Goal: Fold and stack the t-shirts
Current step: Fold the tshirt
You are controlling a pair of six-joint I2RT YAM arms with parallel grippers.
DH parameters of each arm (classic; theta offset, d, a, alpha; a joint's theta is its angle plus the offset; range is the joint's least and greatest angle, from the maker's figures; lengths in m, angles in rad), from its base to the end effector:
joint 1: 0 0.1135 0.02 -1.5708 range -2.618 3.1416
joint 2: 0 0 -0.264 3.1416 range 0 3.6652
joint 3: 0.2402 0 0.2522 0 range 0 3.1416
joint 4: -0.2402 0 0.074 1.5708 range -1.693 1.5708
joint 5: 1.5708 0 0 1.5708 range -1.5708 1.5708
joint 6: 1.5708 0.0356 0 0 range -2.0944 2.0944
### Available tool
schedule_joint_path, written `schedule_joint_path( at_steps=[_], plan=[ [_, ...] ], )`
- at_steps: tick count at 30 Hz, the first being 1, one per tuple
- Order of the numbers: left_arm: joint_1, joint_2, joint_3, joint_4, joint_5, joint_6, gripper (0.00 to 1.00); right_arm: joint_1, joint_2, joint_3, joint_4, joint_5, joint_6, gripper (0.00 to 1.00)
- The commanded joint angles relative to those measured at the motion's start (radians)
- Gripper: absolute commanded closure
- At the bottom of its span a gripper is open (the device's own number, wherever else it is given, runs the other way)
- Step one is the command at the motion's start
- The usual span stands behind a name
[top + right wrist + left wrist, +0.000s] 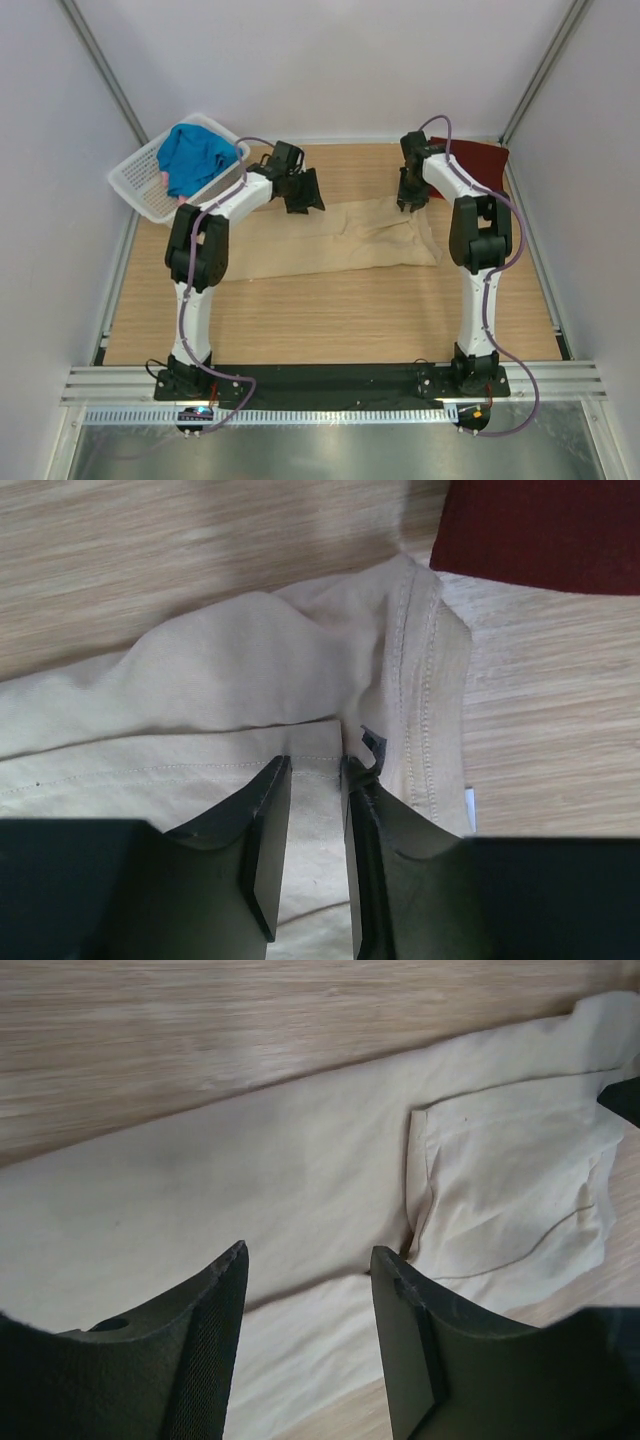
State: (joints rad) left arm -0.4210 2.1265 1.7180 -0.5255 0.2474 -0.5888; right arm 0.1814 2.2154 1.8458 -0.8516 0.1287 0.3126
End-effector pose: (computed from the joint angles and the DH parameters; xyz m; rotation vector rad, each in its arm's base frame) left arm 0.4276 -0.2010 0.2083 -0.1123 2.6131 -0.7011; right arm 0.4593 0.0796 0.1893 0.2132 2.7632 -0.0535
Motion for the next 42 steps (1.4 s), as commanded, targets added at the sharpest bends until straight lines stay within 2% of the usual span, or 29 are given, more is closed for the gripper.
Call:
schedule_joint_path(
  at_steps=[1,5,6,8,12,19,27,28,29,34,35,36,38,42],
  plan=[
    [-0.022,0.036,0.060,0.111,0.023,-0.092,0.46,-0.003,-0.014,0.020,0.049,-0.004,0.003,0.67],
    [-0.039,0.104,0.129,0.119,0.021,-0.152,0.43,-0.002,-0.008,0.021,0.055,-0.018,0.008,0.68],
    [-0.050,0.116,0.138,0.122,0.015,-0.158,0.41,-0.002,-0.008,0.021,0.056,-0.015,0.010,0.72],
    [-0.065,0.147,0.172,0.133,0.006,-0.157,0.40,-0.005,-0.006,0.021,0.063,-0.017,0.008,0.93],
    [-0.084,0.205,0.225,0.142,0.001,-0.164,0.45,-0.003,-0.020,0.023,0.083,-0.035,0.017,0.98],
    [-0.127,0.268,0.293,0.142,-0.033,-0.155,0.51,-0.003,-0.060,0.010,0.135,-0.047,0.011,0.99],
    [-0.174,0.343,0.368,0.102,-0.151,-0.126,0.59,-0.011,-0.069,0.018,0.135,-0.067,0.017,0.99],
    [-0.174,0.345,0.368,0.101,-0.154,-0.128,0.61,-0.011,-0.072,0.016,0.135,-0.066,0.016,0.99],
    [-0.176,0.345,0.368,0.098,-0.160,-0.125,0.68,-0.011,-0.072,0.016,0.137,-0.066,0.016,0.99],
    [-0.174,0.287,0.347,0.102,-0.214,-0.108,0.82,-0.013,-0.086,0.003,0.161,-0.052,0.017,0.99],
    [-0.174,0.280,0.348,0.099,-0.220,-0.103,0.91,-0.013,-0.091,-0.003,0.175,-0.046,0.022,0.99],
    [-0.174,0.274,0.348,0.098,-0.227,-0.089,0.95,-0.013,-0.103,-0.010,0.187,-0.041,0.026,0.99],
    [-0.174,0.259,0.348,0.082,-0.241,-0.083,1.00,-0.016,-0.115,-0.031,0.221,-0.028,0.036,0.99],
    [-0.174,0.233,0.338,0.071,-0.281,-0.077,1.00,-0.022,-0.134,-0.040,0.258,-0.038,0.039,0.99]
  ],
)
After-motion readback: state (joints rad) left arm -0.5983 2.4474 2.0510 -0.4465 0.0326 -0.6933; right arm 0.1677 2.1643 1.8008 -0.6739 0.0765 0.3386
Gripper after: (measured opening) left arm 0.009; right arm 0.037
